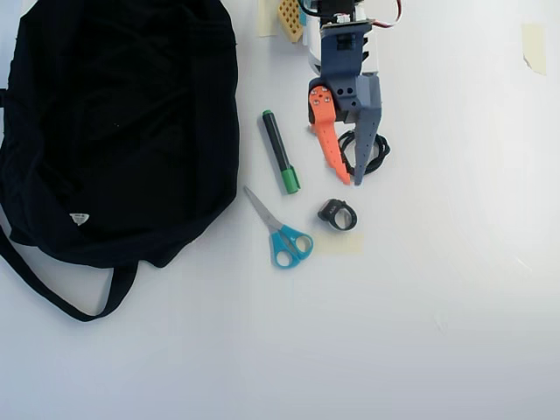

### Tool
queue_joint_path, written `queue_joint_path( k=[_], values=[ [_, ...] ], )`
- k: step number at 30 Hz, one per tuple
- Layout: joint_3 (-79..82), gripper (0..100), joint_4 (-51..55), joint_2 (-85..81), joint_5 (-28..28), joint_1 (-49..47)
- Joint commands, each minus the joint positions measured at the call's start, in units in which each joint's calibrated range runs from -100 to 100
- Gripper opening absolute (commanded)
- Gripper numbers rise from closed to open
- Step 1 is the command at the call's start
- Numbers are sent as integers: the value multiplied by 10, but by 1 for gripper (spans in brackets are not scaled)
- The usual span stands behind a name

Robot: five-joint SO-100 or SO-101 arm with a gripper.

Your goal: Put the bike light into the black bag

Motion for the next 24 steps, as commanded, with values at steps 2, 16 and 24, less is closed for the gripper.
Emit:
queue_joint_path(
  k=[2, 16, 24],
  values=[
    [-236, 3, 102, 98, 5, 19],
    [-491, 2, 296, 228, 5, 26],
    [-474, 2, 296, 225, 5, 26]
  ],
)
